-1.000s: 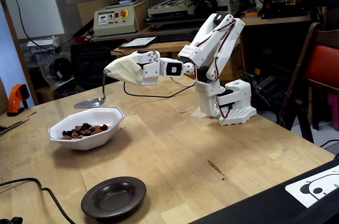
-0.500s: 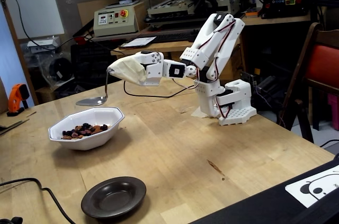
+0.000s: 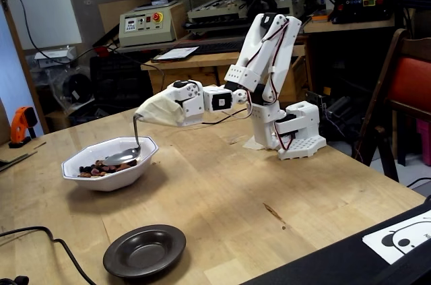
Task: Use spoon to transfer food from the white bowl to brown plate
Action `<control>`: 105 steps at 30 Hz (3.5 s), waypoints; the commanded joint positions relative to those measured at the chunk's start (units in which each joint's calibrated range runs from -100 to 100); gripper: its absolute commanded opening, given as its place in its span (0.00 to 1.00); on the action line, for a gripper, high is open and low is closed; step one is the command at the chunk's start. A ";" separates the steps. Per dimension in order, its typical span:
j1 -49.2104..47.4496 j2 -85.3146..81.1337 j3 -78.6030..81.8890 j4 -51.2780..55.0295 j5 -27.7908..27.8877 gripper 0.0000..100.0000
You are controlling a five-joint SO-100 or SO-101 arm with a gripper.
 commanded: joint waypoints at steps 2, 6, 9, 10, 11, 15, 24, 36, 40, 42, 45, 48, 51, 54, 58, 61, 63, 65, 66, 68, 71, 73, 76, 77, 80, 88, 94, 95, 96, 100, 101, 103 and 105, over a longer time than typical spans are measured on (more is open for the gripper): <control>0.43 1.33 -6.44 -1.22 0.24 0.03; 0.73 1.84 -6.53 -1.22 0.34 0.03; 2.51 1.84 -7.06 -1.22 1.76 0.03; 3.40 1.92 -7.15 -1.22 2.54 0.03; 4.36 1.92 -7.15 -1.22 2.98 0.03; 7.62 1.33 -6.97 -1.22 3.57 0.03; 15.10 1.84 -6.71 -1.22 3.86 0.03; 24.21 2.01 -6.97 -1.22 4.00 0.03; 23.84 2.01 -6.62 -0.90 6.40 0.03; 23.77 2.01 -6.62 -0.66 7.62 0.03; 23.77 2.18 -6.62 -0.58 8.40 0.03; 23.77 4.92 -6.71 -1.14 8.40 0.03; 23.77 9.63 -7.24 -1.22 8.74 0.03; 23.77 12.62 -7.59 -1.22 8.74 0.03; 23.77 14.85 -8.39 -2.56 8.79 0.03; 23.77 15.10 -9.10 -6.12 8.89 0.03; 23.77 15.28 -8.83 -8.33 8.89 0.03; 23.77 16.90 -8.66 -10.31 8.94 0.03; 23.84 18.01 -8.66 -11.02 9.18 0.03; 23.84 20.32 -8.66 -12.44 10.31 0.03; 23.84 22.55 -8.83 -14.34 12.31 0.03; 23.84 24.09 -9.01 -15.37 13.09 0.03; 23.77 25.20 -8.74 -16.47 13.92 0.03; 23.77 25.46 -8.66 -16.71 13.97 0.03; 23.77 25.89 -8.66 -17.42 14.07 0.03; 23.77 25.89 -8.57 -18.37 17.34 0.03; 23.69 25.80 -8.57 -17.98 17.63 0.03; 23.69 25.80 -8.57 -17.82 17.34 0.03; 23.69 25.80 -8.48 -17.74 17.00 0.03; 23.69 25.80 -8.48 -17.74 15.58 0.03; 23.69 25.89 -8.39 -17.74 15.43 0.03; 23.69 25.89 -8.39 -17.74 15.53 0.03; 23.69 25.97 -7.77 -17.66 15.38 0.03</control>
